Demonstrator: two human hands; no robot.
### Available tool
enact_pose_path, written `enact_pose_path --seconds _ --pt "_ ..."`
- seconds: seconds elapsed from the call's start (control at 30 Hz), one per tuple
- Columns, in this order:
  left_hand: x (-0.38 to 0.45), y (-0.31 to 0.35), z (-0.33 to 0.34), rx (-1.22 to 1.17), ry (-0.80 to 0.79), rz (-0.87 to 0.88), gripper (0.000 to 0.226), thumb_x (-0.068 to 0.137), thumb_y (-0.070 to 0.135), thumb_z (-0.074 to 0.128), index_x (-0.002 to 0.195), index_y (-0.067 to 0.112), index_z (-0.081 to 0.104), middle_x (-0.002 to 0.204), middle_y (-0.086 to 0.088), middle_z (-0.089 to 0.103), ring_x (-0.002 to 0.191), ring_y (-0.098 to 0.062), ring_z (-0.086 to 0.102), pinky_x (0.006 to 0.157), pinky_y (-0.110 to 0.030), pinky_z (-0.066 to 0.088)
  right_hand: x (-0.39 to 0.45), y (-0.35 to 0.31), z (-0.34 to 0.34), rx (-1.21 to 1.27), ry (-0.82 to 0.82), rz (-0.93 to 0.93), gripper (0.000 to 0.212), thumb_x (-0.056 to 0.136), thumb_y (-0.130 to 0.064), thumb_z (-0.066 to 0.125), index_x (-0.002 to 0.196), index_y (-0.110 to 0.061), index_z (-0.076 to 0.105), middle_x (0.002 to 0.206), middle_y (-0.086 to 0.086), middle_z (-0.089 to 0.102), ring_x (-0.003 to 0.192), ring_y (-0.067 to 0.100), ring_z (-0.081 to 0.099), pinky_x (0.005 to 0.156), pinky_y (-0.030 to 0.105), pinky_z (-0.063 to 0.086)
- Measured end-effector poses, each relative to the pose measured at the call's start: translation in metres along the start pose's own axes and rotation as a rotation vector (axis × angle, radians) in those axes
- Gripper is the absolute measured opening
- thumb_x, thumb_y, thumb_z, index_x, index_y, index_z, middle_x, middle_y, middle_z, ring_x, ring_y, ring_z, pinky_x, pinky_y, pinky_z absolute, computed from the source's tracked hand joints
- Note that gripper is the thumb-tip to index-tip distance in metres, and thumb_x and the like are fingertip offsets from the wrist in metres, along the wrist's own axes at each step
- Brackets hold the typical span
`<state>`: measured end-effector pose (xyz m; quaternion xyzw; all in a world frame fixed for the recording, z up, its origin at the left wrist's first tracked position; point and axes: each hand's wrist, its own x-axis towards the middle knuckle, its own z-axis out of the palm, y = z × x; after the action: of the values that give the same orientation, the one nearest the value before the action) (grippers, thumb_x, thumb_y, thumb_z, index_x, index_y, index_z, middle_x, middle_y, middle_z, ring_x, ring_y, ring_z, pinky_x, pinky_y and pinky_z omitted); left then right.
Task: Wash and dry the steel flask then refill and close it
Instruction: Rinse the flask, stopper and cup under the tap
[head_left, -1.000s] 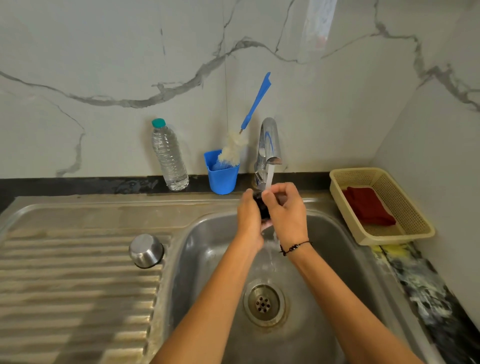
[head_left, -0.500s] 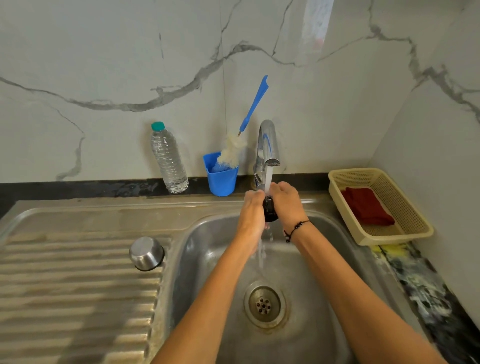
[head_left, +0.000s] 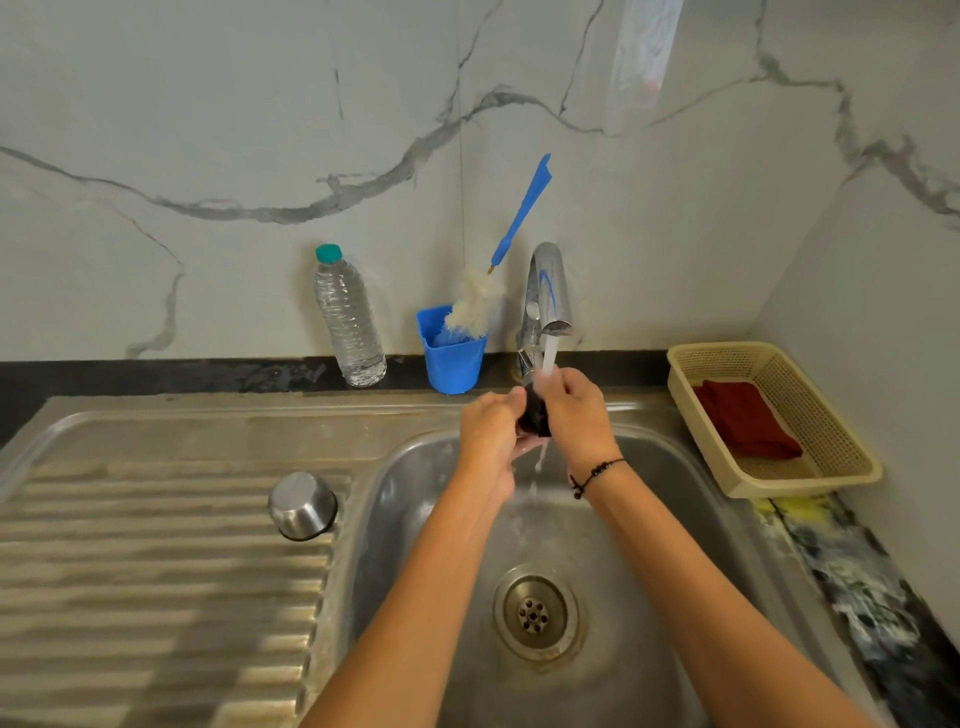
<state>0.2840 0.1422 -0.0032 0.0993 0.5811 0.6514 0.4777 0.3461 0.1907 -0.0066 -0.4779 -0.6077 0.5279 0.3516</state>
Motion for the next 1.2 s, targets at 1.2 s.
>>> enact_pose_path --seconds 1.2 --pt "-0.004 0.008 -0.009 -0.381 0.020 -0.275 0.017 0.098 0.009 0.049 0.111 0.000 0.055 0.104 -0.022 0.062 0.086 -0.030 0.062 0.060 -0.043 0.055 0.006 0.018 -0.018 0.256 -0.457 -0.171 0.027 0.087 -0.020 0.048 0.111 -0.021 0.061 0.121 0.010 0.054 0.109 0.016 0.056 0.092 0.033 0.049"
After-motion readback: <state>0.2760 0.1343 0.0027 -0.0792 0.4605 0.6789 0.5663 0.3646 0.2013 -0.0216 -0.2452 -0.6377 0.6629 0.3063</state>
